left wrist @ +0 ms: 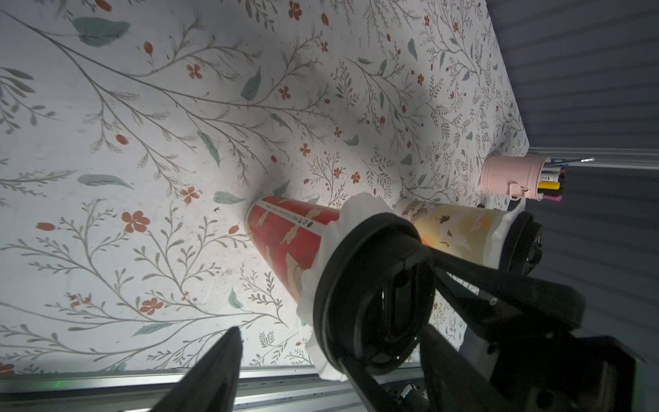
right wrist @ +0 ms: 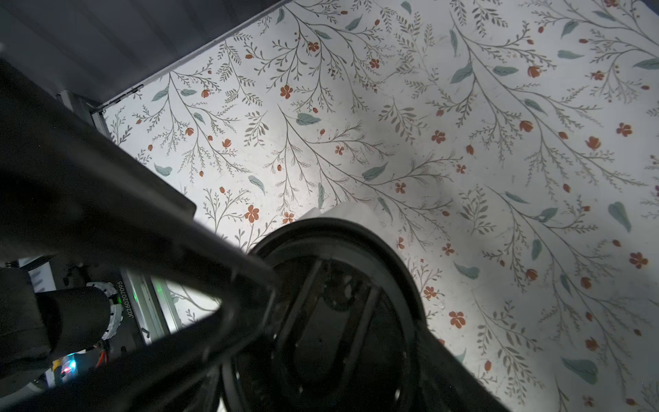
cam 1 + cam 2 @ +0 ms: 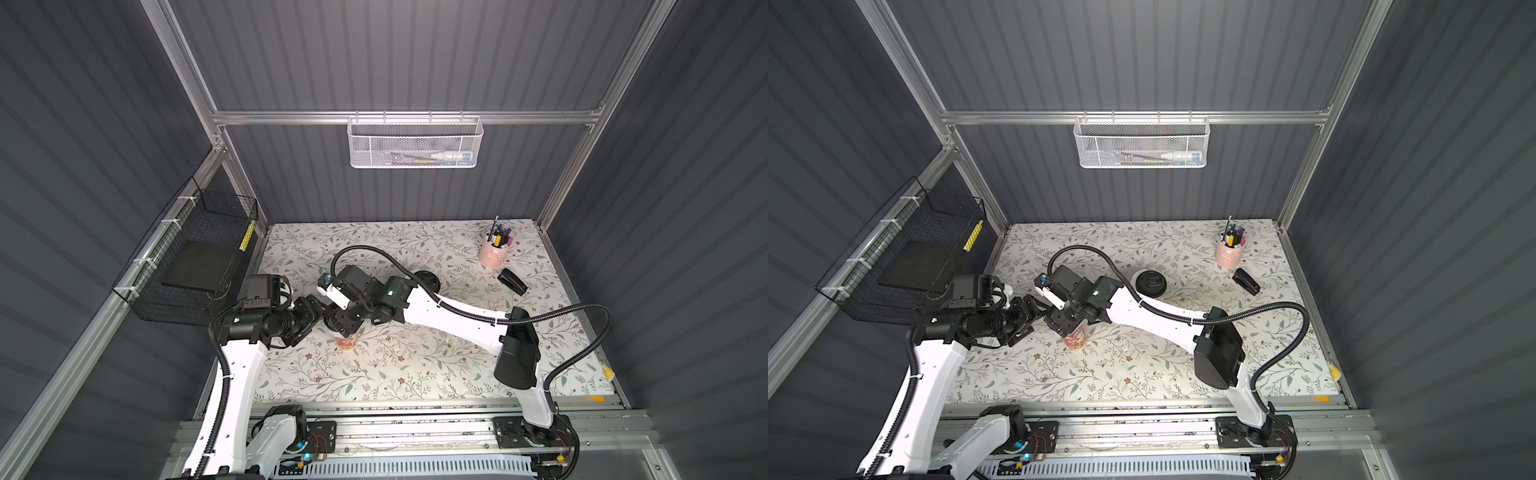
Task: Put the leak-proof paper on the milk tea cups
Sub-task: Secure the cup lid on the cup.
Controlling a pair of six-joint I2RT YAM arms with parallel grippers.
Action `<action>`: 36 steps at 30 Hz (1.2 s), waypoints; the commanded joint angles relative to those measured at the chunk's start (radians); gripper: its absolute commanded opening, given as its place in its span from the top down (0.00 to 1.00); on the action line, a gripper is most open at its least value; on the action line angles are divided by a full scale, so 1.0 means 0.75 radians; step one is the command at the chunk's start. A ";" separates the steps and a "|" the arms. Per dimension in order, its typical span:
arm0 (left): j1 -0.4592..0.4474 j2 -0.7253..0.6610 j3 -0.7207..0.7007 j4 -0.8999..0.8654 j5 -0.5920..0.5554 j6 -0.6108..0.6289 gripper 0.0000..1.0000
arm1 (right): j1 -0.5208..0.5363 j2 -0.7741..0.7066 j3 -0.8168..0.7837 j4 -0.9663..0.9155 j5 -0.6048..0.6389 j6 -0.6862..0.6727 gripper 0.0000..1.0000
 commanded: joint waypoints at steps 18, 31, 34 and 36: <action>0.005 0.051 -0.231 0.019 0.049 0.053 0.32 | -0.001 0.116 -0.073 -0.303 -0.130 0.031 0.23; 0.005 0.041 -0.370 0.025 0.010 0.056 0.37 | -0.016 0.098 0.099 -0.323 -0.115 0.056 0.19; 0.005 0.041 -0.375 0.012 -0.024 0.065 0.38 | -0.018 0.115 0.197 -0.356 -0.097 0.048 0.19; 0.005 0.047 -0.379 0.004 -0.047 0.066 0.39 | -0.019 0.124 0.261 -0.373 -0.084 0.042 0.19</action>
